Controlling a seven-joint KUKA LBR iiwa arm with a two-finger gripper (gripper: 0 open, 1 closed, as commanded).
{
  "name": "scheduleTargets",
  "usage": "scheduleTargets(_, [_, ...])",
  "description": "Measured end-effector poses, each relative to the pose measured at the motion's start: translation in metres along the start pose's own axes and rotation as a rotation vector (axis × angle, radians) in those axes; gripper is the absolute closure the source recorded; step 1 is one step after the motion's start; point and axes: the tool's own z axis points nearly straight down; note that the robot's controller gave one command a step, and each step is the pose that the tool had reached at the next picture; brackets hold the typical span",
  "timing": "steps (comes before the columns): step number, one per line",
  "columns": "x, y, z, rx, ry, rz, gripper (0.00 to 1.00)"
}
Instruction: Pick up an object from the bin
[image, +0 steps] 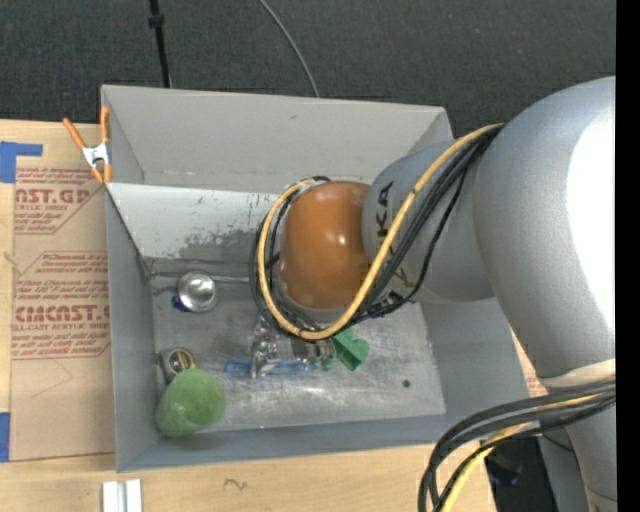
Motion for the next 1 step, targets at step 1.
scheduleTargets(1, [-0.0014,0.0028,-0.1372,-0.002,-0.006,-0.027,1.0])
